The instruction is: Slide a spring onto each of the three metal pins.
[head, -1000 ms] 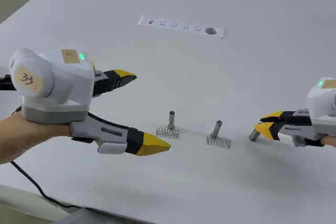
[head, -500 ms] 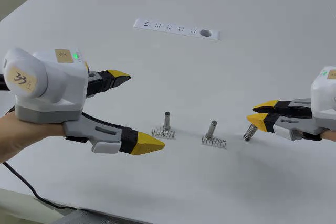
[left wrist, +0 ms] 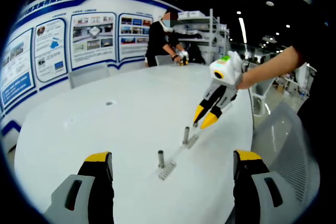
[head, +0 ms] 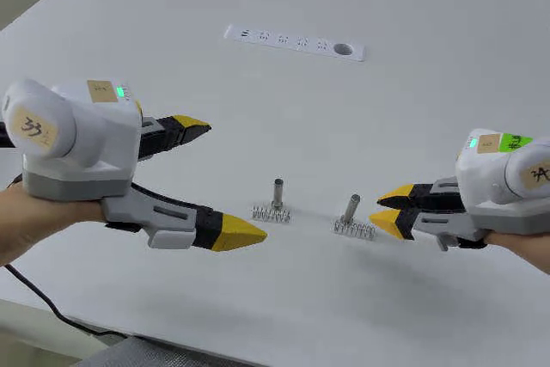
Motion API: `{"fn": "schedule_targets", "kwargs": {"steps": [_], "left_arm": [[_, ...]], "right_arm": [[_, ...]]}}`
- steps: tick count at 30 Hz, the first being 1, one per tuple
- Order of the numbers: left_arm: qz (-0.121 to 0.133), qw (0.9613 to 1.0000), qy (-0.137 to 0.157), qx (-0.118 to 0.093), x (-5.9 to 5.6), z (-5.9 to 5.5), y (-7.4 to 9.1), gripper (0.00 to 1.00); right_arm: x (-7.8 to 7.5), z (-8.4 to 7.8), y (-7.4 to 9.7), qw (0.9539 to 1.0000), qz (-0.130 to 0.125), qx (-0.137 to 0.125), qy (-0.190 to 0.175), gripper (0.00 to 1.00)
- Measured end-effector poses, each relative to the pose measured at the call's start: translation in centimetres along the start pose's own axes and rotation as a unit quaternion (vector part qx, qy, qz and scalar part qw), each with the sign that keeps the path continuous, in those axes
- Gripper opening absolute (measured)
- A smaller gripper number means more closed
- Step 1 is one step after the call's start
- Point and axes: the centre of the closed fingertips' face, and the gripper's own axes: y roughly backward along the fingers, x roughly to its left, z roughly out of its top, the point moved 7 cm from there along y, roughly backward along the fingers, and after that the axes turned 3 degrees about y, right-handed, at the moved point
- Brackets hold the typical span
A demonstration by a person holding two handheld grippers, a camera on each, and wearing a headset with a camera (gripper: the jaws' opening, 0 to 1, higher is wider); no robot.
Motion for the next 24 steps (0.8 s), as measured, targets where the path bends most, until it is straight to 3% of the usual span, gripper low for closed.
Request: {"fn": "schedule_targets", "kwargs": {"steps": [7,24], "left_arm": [[-0.002,0.9999,0.004,0.010,0.1,-0.5,0.1,0.97],[-0.005,0.9998,0.011,0.018,0.3,-0.8,-0.7,0.96]], "right_arm": [[-0.4,-1.5,-1.5,0.9994,0.009,0.031,0.008,0.15],[-0.2,-2.6,-3.3,0.9964,0.026,0.071,0.039,0.14]]}}
